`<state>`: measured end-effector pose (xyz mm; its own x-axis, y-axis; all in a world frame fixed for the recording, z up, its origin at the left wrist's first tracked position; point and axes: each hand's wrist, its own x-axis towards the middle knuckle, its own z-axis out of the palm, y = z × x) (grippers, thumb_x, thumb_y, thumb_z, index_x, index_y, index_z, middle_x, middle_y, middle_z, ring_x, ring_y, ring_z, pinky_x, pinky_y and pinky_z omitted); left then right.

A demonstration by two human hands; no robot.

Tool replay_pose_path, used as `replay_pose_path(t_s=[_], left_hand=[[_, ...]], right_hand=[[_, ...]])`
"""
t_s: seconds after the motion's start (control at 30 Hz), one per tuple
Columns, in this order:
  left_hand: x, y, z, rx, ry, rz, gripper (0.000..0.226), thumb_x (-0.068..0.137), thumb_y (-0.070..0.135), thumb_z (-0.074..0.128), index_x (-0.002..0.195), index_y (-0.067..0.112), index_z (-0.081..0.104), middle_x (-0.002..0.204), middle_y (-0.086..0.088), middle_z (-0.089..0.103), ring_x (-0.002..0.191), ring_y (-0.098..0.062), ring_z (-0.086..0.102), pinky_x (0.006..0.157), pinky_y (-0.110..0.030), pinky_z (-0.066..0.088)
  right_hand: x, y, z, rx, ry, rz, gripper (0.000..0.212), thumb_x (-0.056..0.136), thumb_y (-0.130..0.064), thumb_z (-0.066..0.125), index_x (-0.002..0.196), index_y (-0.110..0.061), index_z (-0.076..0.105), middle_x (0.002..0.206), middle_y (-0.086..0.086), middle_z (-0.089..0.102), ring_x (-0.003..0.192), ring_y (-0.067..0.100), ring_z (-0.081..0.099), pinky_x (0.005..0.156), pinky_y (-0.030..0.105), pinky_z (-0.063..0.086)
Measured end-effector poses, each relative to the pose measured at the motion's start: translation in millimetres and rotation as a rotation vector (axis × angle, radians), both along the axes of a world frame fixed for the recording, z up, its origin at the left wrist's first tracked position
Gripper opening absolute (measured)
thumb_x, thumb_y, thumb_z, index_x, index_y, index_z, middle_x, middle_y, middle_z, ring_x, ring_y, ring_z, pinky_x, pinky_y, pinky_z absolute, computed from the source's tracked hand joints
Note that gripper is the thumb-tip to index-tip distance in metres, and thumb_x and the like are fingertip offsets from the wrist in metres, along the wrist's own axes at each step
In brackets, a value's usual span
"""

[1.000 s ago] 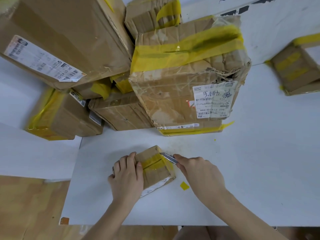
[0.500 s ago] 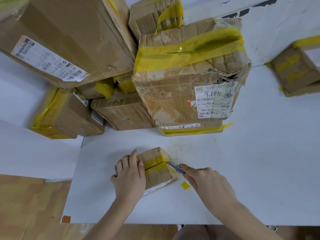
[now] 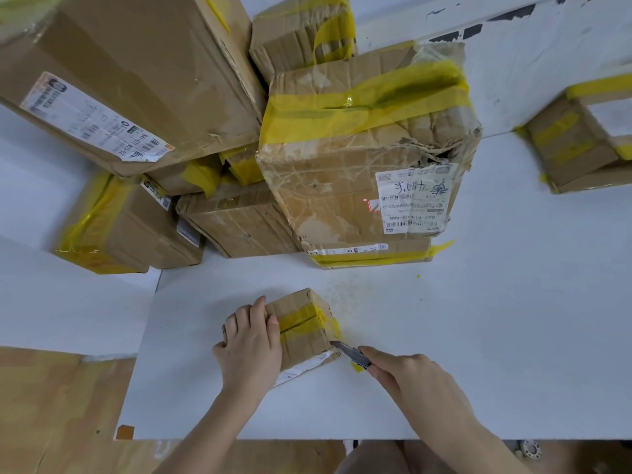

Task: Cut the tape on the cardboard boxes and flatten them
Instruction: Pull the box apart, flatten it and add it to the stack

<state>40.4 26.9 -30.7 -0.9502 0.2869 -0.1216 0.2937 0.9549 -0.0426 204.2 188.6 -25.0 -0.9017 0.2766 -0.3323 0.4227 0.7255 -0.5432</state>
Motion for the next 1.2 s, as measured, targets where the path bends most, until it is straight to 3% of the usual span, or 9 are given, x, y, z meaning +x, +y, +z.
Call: replay_pose_path(t_s=[0.2,0.4,0.47,0.57,0.67,0.77,0.9,1.07,1.2], left_hand=[[-7.7,-4.8,18.3,-0.091,-0.059,0.028,0.044,0.098,0.05,0.021,0.129,0.024,0.038,0.118,0.005,0.052,0.109,-0.018,0.049,0.079,-0.033,0.04],[6.2,-13.9,26.6,0.388,-0.215,0.187,0.07,0.097,0.038,0.041,0.149,0.026,-0.004,0.151,-0.012,0.026,0.115,-0.03,0.056,0.086,-0.037,0.048],[13.1,-10.2,28.2,0.311,-0.085,0.003,0.074,0.095,0.028,0.049,0.147,0.029,-0.003,0.157,-0.014,0.004,0.116,-0.033,0.056,0.084,-0.039,0.052],[-5.7,-2.6,34.8,0.209,0.146,-0.561,0.083,0.062,0.001,0.08,0.137,0.014,0.047,0.147,-0.015,0.037,0.125,-0.04,0.048,0.09,-0.055,0.048],[-28.2,3.8,41.4,-0.06,-0.038,-0.864,0.077,0.081,0.005,0.055,0.148,0.024,0.024,0.154,0.013,0.0,0.145,-0.025,0.01,0.116,-0.048,0.016],[-33.4,3.2,41.2,-0.011,-0.083,-0.85,0.06,0.086,0.02,0.031,0.145,0.024,0.034,0.153,0.016,0.013,0.139,-0.022,0.031,0.106,-0.035,0.037],[-21.2,4.2,34.9,-0.039,0.183,-0.729,0.06,0.085,0.044,0.03,0.129,0.015,0.058,0.144,0.006,0.043,0.071,-0.022,0.059,0.056,-0.028,0.049],[-4.1,3.9,16.3,-0.25,0.044,-0.217,0.07,0.093,0.06,0.013,0.151,0.02,0.007,0.156,0.006,0.015,0.108,-0.027,0.047,0.08,-0.036,0.035],[-8.7,-4.3,22.8,-0.41,0.108,-0.057,0.063,0.092,0.06,0.015,0.138,0.023,0.036,0.127,0.001,0.049,0.109,-0.028,0.047,0.086,-0.045,0.032]], right_hand=[[0.0,10.8,9.8,-0.304,0.171,-0.218,0.03,0.099,-0.029,0.041,0.121,-0.046,0.051,0.065,-0.005,0.059,0.057,0.003,0.054,0.054,0.017,0.041],[-14.0,3.0,16.6,-0.628,0.227,-0.309,0.037,0.094,-0.016,0.054,0.1,-0.052,0.047,0.061,-0.003,0.059,0.038,0.009,0.043,0.042,0.015,0.038],[-21.0,-4.4,16.9,-0.718,0.209,-0.349,0.037,0.095,-0.014,0.052,0.099,-0.05,0.049,0.059,-0.007,0.061,0.036,0.012,0.042,0.039,0.015,0.034],[-26.9,-12.1,16.5,-0.745,0.195,-0.401,0.037,0.096,-0.013,0.049,0.098,-0.05,0.049,0.086,0.012,0.07,0.034,0.012,0.042,0.038,0.016,0.033],[-28.0,-10.8,18.1,-0.729,0.192,-0.433,0.035,0.097,-0.013,0.047,0.101,-0.048,0.047,0.092,0.014,0.069,0.033,0.01,0.042,0.037,0.017,0.033],[-26.6,-2.1,20.1,-0.721,0.197,-0.462,0.039,0.097,-0.011,0.046,0.096,-0.051,0.049,0.087,-0.006,0.072,0.034,0.012,0.042,0.037,0.019,0.033],[-25.5,10.3,21.0,-0.692,0.214,-0.48,0.038,0.096,-0.01,0.047,0.098,-0.049,0.049,0.087,-0.012,0.072,0.033,0.012,0.043,0.036,0.018,0.033],[-23.5,23.9,15.3,-0.638,0.252,-0.469,0.033,0.099,-0.015,0.043,0.103,-0.046,0.052,0.083,-0.011,0.071,0.034,0.011,0.043,0.038,0.013,0.033],[-29.5,28.8,7.9,-0.517,0.239,-0.324,0.039,0.099,-0.014,0.041,0.112,-0.047,0.057,0.058,-0.006,0.061,0.038,0.006,0.039,0.045,0.017,0.034]])
